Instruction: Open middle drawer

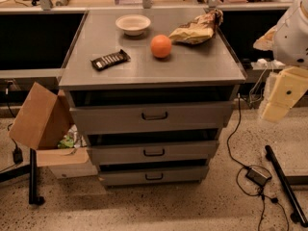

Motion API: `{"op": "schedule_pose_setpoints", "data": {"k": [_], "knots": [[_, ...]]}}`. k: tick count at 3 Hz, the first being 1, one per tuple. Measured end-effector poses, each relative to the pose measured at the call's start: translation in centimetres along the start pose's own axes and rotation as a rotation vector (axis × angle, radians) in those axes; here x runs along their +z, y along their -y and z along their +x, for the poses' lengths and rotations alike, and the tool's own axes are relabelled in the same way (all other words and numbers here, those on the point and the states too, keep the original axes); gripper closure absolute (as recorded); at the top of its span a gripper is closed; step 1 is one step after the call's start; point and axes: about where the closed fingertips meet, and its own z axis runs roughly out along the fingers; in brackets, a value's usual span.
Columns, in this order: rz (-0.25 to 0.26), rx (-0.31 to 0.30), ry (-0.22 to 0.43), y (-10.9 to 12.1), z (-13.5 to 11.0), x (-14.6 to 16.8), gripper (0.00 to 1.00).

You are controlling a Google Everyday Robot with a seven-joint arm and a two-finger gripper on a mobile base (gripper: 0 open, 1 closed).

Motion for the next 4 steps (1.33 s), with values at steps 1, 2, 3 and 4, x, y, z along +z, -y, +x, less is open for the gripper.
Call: {"op": "schedule_pose_setpoints", "data": {"k": [1,2,3,4], "knots": [[0.0,0.0,0.0,0.0,0.0,0.0,0.0],[-0.011,-0.042,-0.002,-0.9,0.8,3.1,0.0],[-0.029,-0.164,0.008,-3.1,1.2,9.8,0.0],[-0.105,-0.26,0.026,-6.8,2.0,18.0,0.0]]}}
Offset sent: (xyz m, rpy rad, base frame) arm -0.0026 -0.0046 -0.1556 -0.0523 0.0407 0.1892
